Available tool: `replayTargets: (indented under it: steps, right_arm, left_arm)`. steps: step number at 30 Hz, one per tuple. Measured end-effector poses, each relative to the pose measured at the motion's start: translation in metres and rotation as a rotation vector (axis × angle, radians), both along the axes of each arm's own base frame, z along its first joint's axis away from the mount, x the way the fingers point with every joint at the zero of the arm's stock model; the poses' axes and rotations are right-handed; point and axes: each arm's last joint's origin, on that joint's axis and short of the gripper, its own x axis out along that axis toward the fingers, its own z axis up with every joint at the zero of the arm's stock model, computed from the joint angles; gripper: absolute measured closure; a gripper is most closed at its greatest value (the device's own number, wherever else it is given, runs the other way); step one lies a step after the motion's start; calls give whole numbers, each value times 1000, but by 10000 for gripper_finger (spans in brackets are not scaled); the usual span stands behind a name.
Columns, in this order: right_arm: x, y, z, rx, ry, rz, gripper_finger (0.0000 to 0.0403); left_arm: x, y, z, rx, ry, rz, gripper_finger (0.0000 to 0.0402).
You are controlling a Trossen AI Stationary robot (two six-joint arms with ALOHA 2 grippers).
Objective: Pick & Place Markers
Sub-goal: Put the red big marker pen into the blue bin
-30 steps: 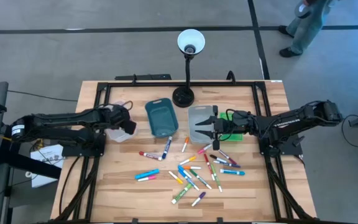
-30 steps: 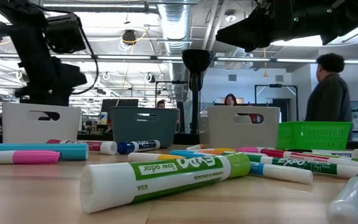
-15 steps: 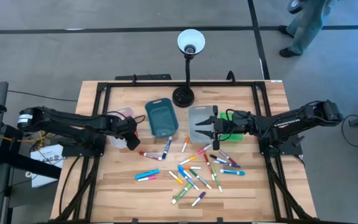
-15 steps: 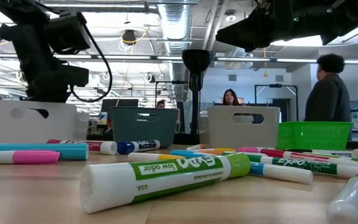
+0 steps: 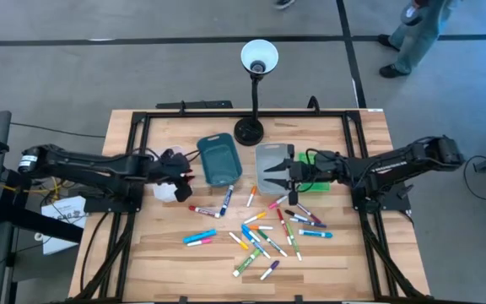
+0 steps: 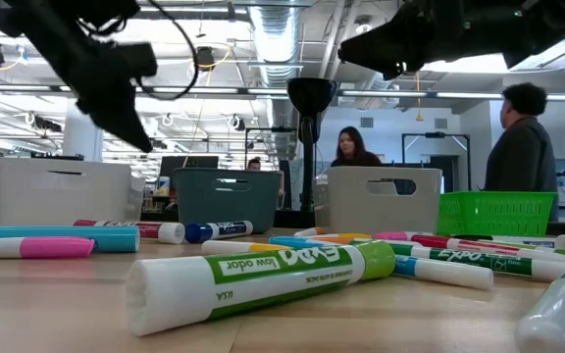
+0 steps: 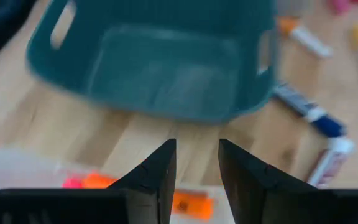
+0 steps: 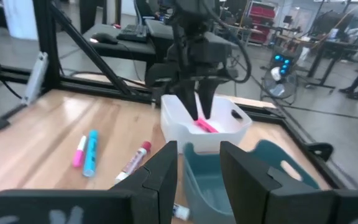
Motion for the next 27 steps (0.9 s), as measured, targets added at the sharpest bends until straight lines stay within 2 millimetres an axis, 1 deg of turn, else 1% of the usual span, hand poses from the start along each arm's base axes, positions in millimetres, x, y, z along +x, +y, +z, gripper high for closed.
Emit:
replayTargets:
  steps: [4, 8, 11, 15, 18, 21, 24, 27]
  right_arm:
    - [18, 3, -3, 33, 30, 26, 290]
    - [46, 8, -13, 31, 97, 41, 290]
    - [67, 12, -18, 30, 153, 50, 285]
    - [96, 20, -27, 16, 244, 69, 259]
    - [111, 27, -32, -21, 335, 93, 232]
    - [117, 33, -29, -24, 420, 104, 210]
    - [115, 39, -22, -40, 484, 95, 198]
    - [102, 45, -9, -77, 548, 61, 194]
  left_arm:
    - [6, -10, 6, 7, -84, -67, 285]
    - [9, -21, 8, 2, -130, -124, 285]
    - [8, -30, 8, 4, -125, -174, 285]
    - [8, -40, 11, 8, -158, -218, 285]
    - [7, -47, 11, 19, -164, -273, 285]
    - [8, -54, 10, -4, -169, -293, 285]
    - [14, -61, 2, -19, -150, -301, 285]
    - [27, -69, -8, -25, -155, -312, 285]
